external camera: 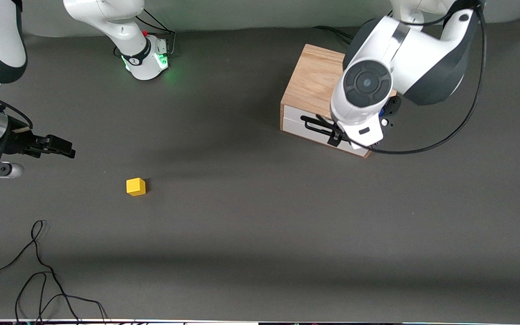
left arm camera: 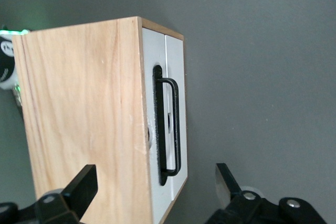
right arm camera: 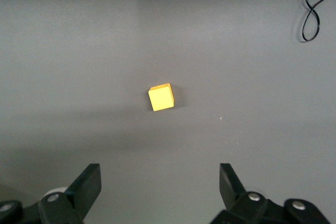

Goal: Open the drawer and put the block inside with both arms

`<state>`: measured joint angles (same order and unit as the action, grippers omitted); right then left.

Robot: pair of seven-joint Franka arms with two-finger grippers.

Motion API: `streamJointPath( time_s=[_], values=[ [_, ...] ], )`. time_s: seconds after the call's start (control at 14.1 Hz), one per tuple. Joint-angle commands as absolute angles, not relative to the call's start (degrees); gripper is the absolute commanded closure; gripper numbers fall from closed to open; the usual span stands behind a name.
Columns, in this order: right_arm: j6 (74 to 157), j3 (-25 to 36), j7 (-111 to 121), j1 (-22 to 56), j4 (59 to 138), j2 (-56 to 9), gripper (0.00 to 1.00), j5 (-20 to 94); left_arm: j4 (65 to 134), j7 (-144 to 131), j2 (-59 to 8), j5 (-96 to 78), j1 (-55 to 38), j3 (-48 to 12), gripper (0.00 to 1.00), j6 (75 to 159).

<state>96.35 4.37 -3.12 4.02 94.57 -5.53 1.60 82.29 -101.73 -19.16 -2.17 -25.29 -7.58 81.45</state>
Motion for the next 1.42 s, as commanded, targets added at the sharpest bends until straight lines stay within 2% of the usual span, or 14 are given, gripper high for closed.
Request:
streamJointPath(
  time_s=[0.0, 0.21, 0.57, 1.07, 1.35],
  values=[
    [99.4, 4.66, -1.85, 4.39, 97.02, -5.1, 0.0, 1.05, 82.53, -105.64, -22.14, -1.85, -25.4, -7.3, 0.0, 84.1],
    [102.12, 4.66, -1.85, 4.48, 99.31, -5.1, 0.0, 1.05, 83.23, -109.68, -25.57, -0.88, -25.05, -7.21, 0.0, 87.97],
    [106.52, 4.57, 0.08, 4.66, 103.01, -4.92, 0.0, 1.05, 89.72, -110.57, -26.37, 0.7, -25.31, -7.12, 0.0, 95.26],
    [113.45, 4.57, 1.14, 5.71, 107.66, -6.41, 0.0, 1.05, 96.23, -112.15, -26.63, 0.97, -28.03, -7.12, 0.0, 99.22],
    [115.66, 4.39, 1.23, 5.89, 108.72, -7.64, 0.0, 0.97, 97.21, -112.15, -27.33, 1.58, -28.74, -7.12, 0.0, 99.32]
  ],
)
